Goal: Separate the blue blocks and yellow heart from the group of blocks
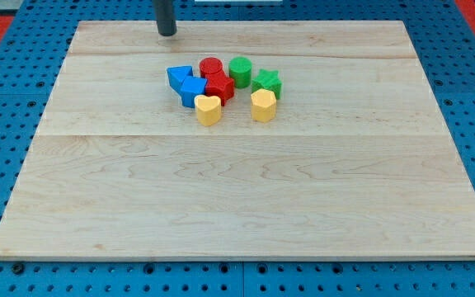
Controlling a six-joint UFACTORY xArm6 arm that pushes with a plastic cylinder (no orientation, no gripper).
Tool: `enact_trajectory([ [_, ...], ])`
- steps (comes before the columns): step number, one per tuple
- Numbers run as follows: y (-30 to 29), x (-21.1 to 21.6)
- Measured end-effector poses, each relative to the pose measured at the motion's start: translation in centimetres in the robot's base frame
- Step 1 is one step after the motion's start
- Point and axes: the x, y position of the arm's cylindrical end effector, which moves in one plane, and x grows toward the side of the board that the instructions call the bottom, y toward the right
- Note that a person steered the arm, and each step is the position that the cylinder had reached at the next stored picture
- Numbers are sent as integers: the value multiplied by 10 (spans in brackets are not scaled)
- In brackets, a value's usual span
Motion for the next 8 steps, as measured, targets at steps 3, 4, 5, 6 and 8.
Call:
enact_trajectory([
  [3,28,136],
  [4,59,173],
  [5,111,190],
  [6,125,226],
  [8,139,257],
])
